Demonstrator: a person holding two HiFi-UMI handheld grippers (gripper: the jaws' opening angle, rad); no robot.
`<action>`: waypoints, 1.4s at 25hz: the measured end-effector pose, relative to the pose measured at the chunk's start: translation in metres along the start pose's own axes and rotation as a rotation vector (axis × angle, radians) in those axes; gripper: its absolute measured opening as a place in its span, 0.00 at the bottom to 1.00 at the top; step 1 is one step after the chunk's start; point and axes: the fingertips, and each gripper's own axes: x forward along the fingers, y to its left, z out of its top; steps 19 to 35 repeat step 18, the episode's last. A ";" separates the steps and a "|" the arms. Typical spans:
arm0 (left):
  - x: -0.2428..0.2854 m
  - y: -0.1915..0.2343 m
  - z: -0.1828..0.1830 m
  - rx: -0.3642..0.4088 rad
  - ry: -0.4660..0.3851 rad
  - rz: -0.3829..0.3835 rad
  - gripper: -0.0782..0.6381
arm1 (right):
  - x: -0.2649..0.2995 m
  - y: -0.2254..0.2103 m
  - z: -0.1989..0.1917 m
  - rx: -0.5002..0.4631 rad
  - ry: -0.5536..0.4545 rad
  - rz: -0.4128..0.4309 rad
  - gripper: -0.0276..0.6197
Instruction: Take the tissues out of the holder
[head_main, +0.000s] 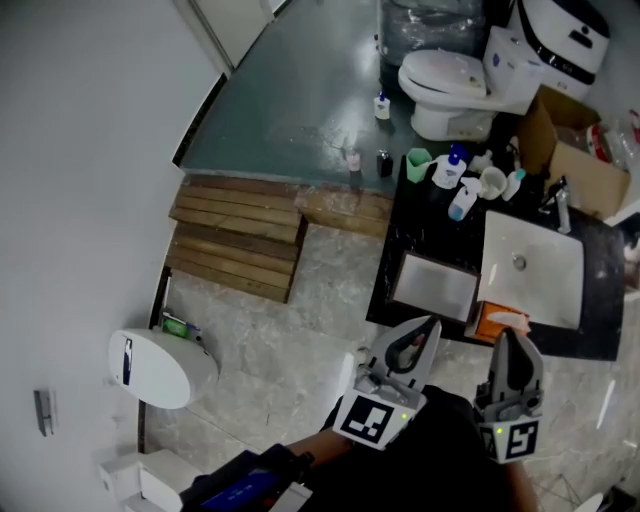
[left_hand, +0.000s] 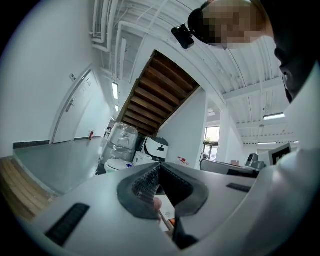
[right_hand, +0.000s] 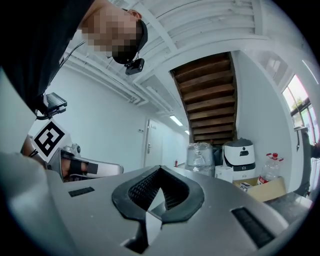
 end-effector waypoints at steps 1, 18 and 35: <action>0.000 -0.001 -0.001 0.001 0.004 -0.002 0.10 | -0.002 -0.002 0.001 -0.005 -0.004 -0.012 0.05; -0.002 -0.011 -0.003 -0.014 -0.008 -0.057 0.10 | -0.017 0.010 0.007 -0.117 0.012 -0.042 0.05; -0.002 -0.011 -0.003 -0.014 -0.008 -0.057 0.10 | -0.017 0.010 0.007 -0.117 0.012 -0.042 0.05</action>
